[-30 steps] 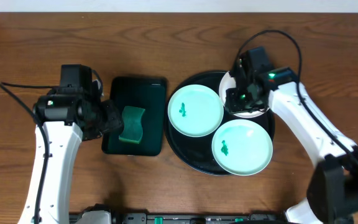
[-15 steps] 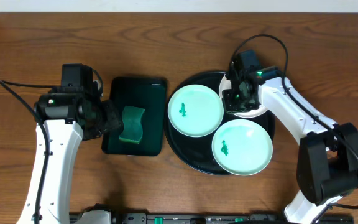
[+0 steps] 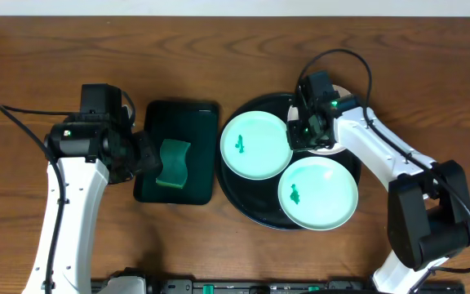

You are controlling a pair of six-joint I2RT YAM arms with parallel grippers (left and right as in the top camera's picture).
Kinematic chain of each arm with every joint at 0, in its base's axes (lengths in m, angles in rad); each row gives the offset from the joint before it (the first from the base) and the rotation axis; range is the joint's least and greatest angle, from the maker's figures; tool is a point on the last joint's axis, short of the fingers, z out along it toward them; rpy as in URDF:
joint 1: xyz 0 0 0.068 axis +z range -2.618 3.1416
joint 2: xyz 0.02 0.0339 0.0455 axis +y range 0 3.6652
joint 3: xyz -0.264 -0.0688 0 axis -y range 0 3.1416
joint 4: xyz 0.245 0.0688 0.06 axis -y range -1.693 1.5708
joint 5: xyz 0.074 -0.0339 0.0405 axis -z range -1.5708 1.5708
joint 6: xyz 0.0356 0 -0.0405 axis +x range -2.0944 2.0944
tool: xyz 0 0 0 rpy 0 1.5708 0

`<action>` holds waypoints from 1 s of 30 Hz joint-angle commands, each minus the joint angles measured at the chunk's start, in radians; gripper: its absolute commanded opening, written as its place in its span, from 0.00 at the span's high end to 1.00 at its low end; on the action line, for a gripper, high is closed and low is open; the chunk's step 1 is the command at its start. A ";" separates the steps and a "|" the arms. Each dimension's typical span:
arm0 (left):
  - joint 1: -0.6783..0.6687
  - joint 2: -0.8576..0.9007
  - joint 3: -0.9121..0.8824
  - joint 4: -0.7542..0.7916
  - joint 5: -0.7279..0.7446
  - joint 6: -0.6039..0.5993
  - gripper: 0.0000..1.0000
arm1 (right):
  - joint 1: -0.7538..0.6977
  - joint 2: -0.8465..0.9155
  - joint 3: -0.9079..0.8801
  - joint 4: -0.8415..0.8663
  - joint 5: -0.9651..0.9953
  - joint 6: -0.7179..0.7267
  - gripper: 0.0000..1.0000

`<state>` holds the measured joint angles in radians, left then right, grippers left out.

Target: Clean dirty plates on tray and stack at the side

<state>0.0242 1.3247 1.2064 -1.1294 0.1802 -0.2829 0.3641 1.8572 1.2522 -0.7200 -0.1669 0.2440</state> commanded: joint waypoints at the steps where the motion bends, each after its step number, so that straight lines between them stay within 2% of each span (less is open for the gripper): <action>1: -0.002 0.002 -0.011 -0.006 -0.013 0.017 0.44 | 0.011 0.008 -0.031 0.023 -0.001 0.041 0.76; 7: -0.002 0.002 -0.011 -0.006 -0.013 0.017 0.43 | 0.012 0.008 -0.039 0.026 -0.002 0.077 0.83; 30: -0.002 0.002 -0.011 0.002 -0.013 0.017 0.44 | 0.027 0.008 -0.120 0.146 -0.002 0.153 0.81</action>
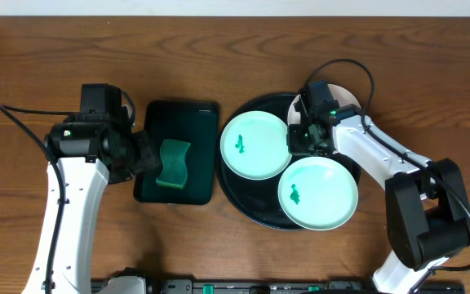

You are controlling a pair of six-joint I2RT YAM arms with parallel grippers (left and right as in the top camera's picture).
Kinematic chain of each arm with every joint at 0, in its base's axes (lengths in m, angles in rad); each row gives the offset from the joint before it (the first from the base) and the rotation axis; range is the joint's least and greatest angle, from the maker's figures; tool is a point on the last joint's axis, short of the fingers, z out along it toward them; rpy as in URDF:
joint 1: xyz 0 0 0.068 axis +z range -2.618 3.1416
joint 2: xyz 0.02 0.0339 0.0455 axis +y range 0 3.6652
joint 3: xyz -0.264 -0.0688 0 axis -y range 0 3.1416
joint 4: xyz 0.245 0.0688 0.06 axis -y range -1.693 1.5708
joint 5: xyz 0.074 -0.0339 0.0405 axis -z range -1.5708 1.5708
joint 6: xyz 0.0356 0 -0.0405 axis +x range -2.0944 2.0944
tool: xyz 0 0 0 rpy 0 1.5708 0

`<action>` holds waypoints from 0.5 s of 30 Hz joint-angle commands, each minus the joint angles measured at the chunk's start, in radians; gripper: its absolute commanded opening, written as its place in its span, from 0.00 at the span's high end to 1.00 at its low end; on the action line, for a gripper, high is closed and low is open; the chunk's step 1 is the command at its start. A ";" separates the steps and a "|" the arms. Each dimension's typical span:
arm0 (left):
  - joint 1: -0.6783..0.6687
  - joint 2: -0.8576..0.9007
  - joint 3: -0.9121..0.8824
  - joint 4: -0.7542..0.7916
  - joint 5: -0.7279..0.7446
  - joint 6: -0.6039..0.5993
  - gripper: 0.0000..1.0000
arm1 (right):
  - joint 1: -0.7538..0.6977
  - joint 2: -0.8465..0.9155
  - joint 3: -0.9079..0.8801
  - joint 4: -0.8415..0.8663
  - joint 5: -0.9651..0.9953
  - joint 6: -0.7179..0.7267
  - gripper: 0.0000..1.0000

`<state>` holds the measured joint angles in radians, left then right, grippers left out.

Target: Clean dirty plates on tray and stack at the side

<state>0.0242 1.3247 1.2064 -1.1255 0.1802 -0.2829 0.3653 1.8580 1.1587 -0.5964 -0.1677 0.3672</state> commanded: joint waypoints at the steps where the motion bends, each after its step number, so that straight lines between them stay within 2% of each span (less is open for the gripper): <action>1: -0.002 0.002 -0.011 -0.002 -0.013 0.017 0.44 | 0.030 0.007 -0.031 0.031 0.000 0.029 0.81; 4: -0.002 0.002 -0.011 -0.002 -0.013 0.017 0.44 | 0.034 0.007 -0.032 0.033 0.003 0.029 0.82; 11: -0.002 0.002 -0.011 0.002 -0.013 0.017 0.44 | 0.037 0.007 -0.032 0.034 0.006 0.029 0.92; 15: -0.002 0.002 -0.011 0.002 -0.013 0.017 0.44 | 0.036 0.007 -0.032 0.037 0.017 0.029 0.94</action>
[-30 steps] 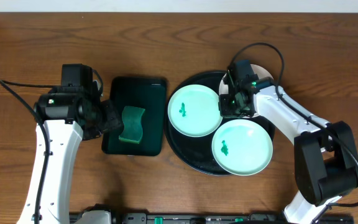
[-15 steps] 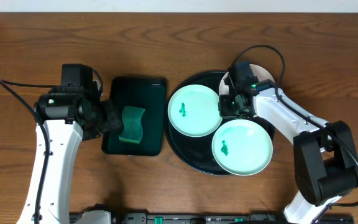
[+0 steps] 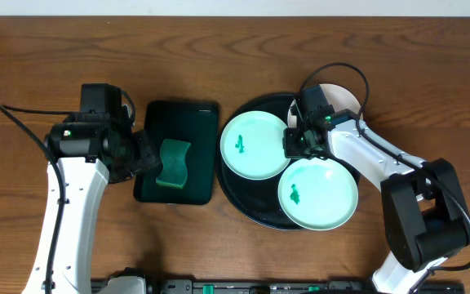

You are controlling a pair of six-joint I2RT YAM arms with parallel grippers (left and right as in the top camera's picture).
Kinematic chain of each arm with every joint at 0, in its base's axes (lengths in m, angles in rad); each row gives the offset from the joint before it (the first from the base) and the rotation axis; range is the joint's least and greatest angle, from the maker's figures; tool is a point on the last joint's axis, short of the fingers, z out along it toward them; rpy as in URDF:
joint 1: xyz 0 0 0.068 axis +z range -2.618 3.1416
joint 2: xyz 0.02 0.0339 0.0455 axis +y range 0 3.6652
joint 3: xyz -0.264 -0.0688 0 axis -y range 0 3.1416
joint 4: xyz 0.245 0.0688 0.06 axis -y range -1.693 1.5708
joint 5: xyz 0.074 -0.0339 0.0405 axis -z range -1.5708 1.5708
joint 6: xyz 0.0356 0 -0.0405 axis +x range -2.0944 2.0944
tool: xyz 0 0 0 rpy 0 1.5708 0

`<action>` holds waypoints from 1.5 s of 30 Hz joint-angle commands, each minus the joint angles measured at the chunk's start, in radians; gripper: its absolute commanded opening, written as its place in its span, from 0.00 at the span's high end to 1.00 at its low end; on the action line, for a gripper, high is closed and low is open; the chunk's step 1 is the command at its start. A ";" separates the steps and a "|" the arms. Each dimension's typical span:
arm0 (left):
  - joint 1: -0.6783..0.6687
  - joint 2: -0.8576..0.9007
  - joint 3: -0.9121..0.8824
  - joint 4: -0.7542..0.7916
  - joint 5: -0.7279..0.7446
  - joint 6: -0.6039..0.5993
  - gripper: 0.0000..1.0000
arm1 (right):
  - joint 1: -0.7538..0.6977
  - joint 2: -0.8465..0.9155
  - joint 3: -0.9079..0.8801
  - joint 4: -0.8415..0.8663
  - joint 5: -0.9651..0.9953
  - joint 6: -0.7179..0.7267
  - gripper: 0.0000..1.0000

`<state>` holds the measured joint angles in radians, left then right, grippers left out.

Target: Clean dirty plates on tray and stack at the side

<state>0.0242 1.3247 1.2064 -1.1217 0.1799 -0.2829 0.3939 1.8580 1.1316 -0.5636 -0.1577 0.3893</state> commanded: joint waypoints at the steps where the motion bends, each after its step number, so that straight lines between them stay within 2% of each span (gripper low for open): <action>1: -0.002 0.002 -0.011 -0.002 -0.013 0.017 0.44 | 0.007 0.007 -0.005 0.003 0.019 0.008 0.93; 7: -0.002 0.002 -0.011 -0.002 -0.013 0.017 0.44 | 0.007 0.007 -0.005 0.008 0.030 0.008 0.92; 10: -0.002 0.002 -0.011 -0.002 -0.012 0.017 0.44 | 0.007 0.007 -0.006 0.015 0.030 0.011 0.98; 19: -0.041 0.042 -0.012 0.012 -0.013 0.018 0.45 | 0.007 0.007 -0.007 0.015 0.030 0.018 0.98; 29: -0.130 0.187 -0.012 0.093 -0.074 0.025 0.53 | 0.008 0.007 -0.007 0.014 0.030 0.018 0.98; 45: -0.159 0.388 -0.012 0.179 -0.088 0.024 0.52 | 0.009 0.007 -0.008 0.014 0.030 0.018 0.99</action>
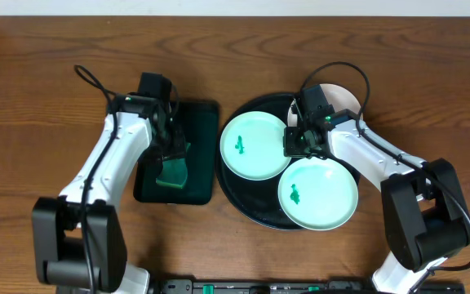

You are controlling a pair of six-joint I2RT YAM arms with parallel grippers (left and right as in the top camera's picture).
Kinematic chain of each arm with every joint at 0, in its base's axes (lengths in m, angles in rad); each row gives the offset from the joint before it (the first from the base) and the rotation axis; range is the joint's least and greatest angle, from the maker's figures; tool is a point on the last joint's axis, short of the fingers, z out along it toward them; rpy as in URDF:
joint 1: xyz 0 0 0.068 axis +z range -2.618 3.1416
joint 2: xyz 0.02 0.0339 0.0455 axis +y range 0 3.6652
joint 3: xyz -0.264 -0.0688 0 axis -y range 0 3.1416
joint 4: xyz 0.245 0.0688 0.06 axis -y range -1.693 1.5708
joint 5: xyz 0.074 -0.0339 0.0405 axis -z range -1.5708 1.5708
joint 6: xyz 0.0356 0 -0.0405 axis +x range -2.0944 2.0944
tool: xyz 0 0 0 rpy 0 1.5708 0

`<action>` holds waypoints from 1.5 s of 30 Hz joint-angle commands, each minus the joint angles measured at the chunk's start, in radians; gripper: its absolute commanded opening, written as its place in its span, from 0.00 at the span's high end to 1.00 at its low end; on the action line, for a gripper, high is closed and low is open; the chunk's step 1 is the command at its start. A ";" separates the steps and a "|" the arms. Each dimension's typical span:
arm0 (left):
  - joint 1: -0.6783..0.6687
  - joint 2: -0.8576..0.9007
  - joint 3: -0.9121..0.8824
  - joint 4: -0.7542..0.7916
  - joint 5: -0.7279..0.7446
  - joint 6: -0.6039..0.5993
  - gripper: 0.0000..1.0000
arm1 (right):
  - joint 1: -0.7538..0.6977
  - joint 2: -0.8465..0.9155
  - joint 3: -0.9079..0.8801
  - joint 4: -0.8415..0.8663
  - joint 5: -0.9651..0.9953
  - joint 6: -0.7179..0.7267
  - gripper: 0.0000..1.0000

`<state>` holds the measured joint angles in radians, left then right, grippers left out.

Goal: Clean dirty plates on tray and stack at the side
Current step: 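Grasp the green sponge with the left gripper and lift it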

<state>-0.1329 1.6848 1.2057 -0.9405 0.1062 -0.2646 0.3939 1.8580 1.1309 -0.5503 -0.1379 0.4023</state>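
Two mint-green plates lie on the round black tray (247, 204). The upper-left plate (254, 145) and the lower-right plate (318, 193) each carry a small green stain. My right gripper (293, 140) sits at the right rim of the upper-left plate; the overhead view does not show whether its fingers are closed on the rim. A green sponge (170, 171) lies in the dark green rectangular tray (202, 131). My left gripper (174, 145) is over the sponge's far end and hides it, and its state is unclear.
A pale plate (346, 96) rests on the table just beyond the black tray's upper right edge, partly under the right arm's cable. The brown wooden table (39, 65) extends to the left and along the far side.
My left arm has swung from the left of the dark green tray to above it, its gripper now over the sponge's far end. The right arm and both plates have not moved.
At first my right gripper was at the tray's far right, over the pale plate, and the left arm waited left of the sponge tray. The right gripper then moved down to the upper-left plate's rim and stayed there. Now the left gripper is over the sponge.
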 commanded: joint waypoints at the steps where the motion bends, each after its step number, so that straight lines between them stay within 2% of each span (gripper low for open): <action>1: -0.002 0.037 -0.011 0.000 -0.014 0.006 0.51 | 0.009 0.007 -0.007 0.001 0.010 0.005 0.99; 12: -0.003 0.126 -0.011 0.038 -0.014 0.002 0.52 | 0.009 0.007 -0.007 0.000 0.010 0.005 0.99; 45: -0.004 0.127 -0.011 0.069 -0.027 0.002 0.52 | 0.009 0.007 -0.007 0.000 0.010 0.005 0.99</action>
<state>-0.1329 1.8008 1.2057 -0.8703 0.1040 -0.2646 0.3939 1.8580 1.1309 -0.5503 -0.1379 0.4023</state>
